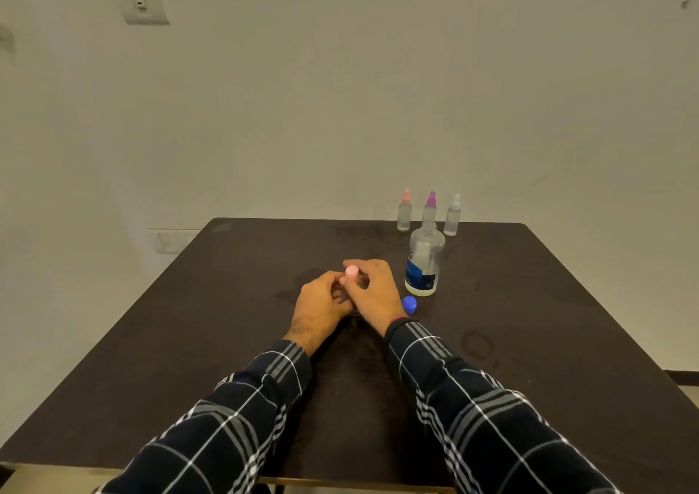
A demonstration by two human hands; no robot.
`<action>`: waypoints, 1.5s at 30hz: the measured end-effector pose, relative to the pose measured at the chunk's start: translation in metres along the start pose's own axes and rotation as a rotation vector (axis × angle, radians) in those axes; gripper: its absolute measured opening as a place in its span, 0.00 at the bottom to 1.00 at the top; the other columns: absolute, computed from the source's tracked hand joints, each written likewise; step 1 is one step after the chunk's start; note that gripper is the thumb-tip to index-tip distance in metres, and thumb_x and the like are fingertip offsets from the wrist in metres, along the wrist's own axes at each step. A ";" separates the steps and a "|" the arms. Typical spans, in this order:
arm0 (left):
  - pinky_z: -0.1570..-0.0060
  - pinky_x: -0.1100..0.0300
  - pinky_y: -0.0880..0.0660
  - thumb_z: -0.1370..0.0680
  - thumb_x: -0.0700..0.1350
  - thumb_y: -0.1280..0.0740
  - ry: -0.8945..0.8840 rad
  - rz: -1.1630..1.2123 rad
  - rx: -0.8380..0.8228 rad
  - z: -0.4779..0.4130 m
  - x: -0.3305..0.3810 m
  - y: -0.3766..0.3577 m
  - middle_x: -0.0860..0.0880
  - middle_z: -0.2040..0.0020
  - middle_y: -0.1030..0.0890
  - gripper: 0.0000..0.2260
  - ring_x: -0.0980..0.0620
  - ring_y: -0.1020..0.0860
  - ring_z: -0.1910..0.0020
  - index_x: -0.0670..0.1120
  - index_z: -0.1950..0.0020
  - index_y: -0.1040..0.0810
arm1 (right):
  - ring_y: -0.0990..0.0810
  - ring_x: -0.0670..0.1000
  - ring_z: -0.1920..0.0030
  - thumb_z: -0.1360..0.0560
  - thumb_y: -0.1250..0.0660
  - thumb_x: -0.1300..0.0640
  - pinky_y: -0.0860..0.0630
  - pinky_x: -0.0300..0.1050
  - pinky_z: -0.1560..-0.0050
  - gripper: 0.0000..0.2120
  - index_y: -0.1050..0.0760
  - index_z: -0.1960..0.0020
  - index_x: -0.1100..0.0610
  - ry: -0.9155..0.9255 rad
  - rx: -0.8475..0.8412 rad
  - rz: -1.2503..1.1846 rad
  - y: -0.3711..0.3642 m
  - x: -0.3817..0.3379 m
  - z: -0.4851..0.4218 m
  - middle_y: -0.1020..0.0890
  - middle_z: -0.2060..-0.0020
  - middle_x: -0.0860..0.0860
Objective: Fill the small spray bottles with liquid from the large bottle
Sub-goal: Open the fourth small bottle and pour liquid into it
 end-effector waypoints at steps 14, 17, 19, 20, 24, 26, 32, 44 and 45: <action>0.44 0.60 0.20 0.24 0.46 0.25 0.009 0.001 -0.003 -0.001 0.002 -0.002 0.55 0.48 0.17 0.16 0.60 0.18 0.50 0.50 0.38 0.22 | 0.24 0.45 0.40 0.21 0.32 0.55 0.26 0.43 0.38 0.14 0.27 0.36 0.47 0.012 0.076 -0.093 0.001 0.006 0.006 0.24 0.40 0.46; 0.46 0.64 0.21 0.24 0.47 0.24 0.002 -0.004 -0.009 -0.001 0.003 -0.002 0.56 0.49 0.17 0.17 0.60 0.19 0.50 0.50 0.37 0.22 | 0.25 0.46 0.38 0.19 0.34 0.55 0.26 0.48 0.34 0.14 0.25 0.34 0.47 0.024 0.112 -0.071 0.004 0.004 0.006 0.24 0.39 0.47; 0.44 0.62 0.20 0.25 0.47 0.24 0.004 -0.005 -0.010 -0.002 0.002 -0.002 0.57 0.49 0.17 0.17 0.60 0.18 0.50 0.49 0.37 0.22 | 0.25 0.46 0.36 0.18 0.37 0.54 0.26 0.51 0.33 0.15 0.26 0.32 0.47 0.032 0.098 -0.101 0.005 0.002 0.007 0.24 0.37 0.46; 0.43 0.60 0.20 0.25 0.47 0.24 0.006 -0.006 -0.010 -0.003 0.001 -0.003 0.56 0.48 0.17 0.18 0.60 0.18 0.49 0.49 0.37 0.22 | 0.25 0.46 0.36 0.18 0.37 0.54 0.25 0.51 0.33 0.16 0.27 0.31 0.47 0.036 0.107 -0.131 0.006 0.002 0.008 0.24 0.36 0.46; 0.42 0.59 0.20 0.27 0.46 0.22 0.004 -0.024 -0.013 -0.007 0.002 -0.002 0.55 0.48 0.16 0.19 0.61 0.18 0.50 0.49 0.38 0.21 | 0.24 0.47 0.37 0.17 0.38 0.52 0.24 0.45 0.40 0.15 0.27 0.31 0.48 0.022 0.307 -0.046 0.020 0.004 0.016 0.21 0.37 0.48; 0.46 0.66 0.21 0.27 0.45 0.22 0.009 -0.037 -0.002 -0.010 0.003 0.000 0.56 0.49 0.17 0.19 0.63 0.19 0.52 0.48 0.38 0.21 | 0.24 0.52 0.41 0.18 0.37 0.51 0.23 0.49 0.43 0.13 0.26 0.34 0.47 -0.015 0.336 0.283 0.026 0.007 0.021 0.20 0.43 0.51; 0.55 0.76 0.28 0.26 0.46 0.22 0.019 -0.078 0.014 -0.013 0.003 -0.001 0.59 0.52 0.20 0.20 0.66 0.22 0.55 0.48 0.37 0.22 | 0.26 0.55 0.41 0.19 0.38 0.47 0.23 0.52 0.43 0.13 0.22 0.39 0.51 -0.066 -0.017 0.793 0.014 0.023 0.018 0.20 0.45 0.54; 0.51 0.71 0.25 0.27 0.46 0.22 0.058 -0.010 -0.013 -0.012 0.002 0.001 0.60 0.52 0.20 0.19 0.63 0.20 0.52 0.51 0.38 0.23 | 0.28 0.59 0.35 0.28 0.27 0.41 0.24 0.60 0.39 0.36 0.36 0.29 0.55 -0.131 0.763 0.267 0.103 0.028 0.020 0.31 0.33 0.56; 0.50 0.70 0.24 0.27 0.46 0.22 0.059 -0.006 -0.015 -0.012 0.002 0.001 0.61 0.52 0.20 0.19 0.63 0.20 0.52 0.51 0.38 0.23 | 0.30 0.59 0.32 0.30 0.25 0.41 0.26 0.61 0.36 0.41 0.39 0.26 0.54 -0.159 0.699 0.222 0.106 0.035 0.013 0.33 0.30 0.56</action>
Point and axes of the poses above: each hand's wrist, its own z-axis away from the middle knuckle, its own y-axis out of the back of the hand, x = y × z, the point moved 5 cm from there along -z, towards the middle knuckle
